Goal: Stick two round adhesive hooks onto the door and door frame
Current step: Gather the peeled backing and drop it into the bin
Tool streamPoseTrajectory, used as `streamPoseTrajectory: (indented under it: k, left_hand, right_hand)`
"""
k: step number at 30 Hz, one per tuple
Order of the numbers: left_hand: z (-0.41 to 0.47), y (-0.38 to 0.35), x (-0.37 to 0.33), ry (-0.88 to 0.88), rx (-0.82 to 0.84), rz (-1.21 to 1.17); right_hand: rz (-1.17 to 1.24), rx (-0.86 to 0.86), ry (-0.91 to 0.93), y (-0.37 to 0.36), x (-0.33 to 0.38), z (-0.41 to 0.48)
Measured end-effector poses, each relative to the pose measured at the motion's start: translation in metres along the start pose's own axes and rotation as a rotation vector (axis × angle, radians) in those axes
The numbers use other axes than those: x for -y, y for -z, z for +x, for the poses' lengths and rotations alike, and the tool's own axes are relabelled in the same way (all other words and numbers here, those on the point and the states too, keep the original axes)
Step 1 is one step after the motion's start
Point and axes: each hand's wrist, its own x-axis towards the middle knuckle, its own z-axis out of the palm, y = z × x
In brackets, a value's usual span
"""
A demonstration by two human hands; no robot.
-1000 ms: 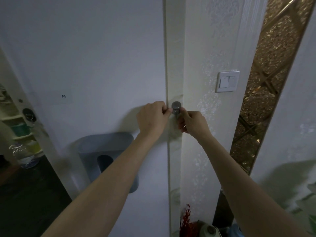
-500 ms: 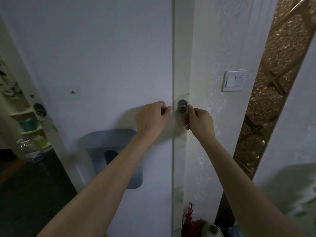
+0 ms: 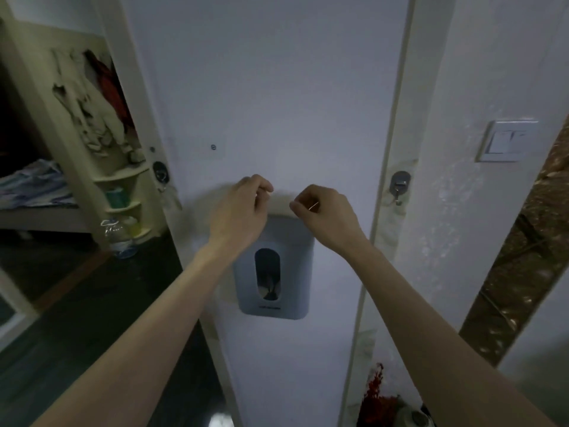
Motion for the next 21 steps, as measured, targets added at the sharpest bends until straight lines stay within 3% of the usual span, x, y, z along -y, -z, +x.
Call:
streamPoseTrajectory:
  k: [8, 11, 21]
  left_hand:
    - [-0.036, 0.022, 0.068, -0.088, 0.216, 0.15]
    - [-0.044, 0.023, 0.079, -0.134, 0.251, 0.142]
    - [-0.054, 0.02, 0.101, -0.291, 0.104, 0.087]
  right_hand:
    - [-0.205, 0.216, 0.095, -0.045, 0.013, -0.006]
    - [-0.263, 0.218, 0.116, -0.061, 0.017, -0.012]
    - [-0.317, 0.134, 0.137, -0.087, 0.027, -0.02]
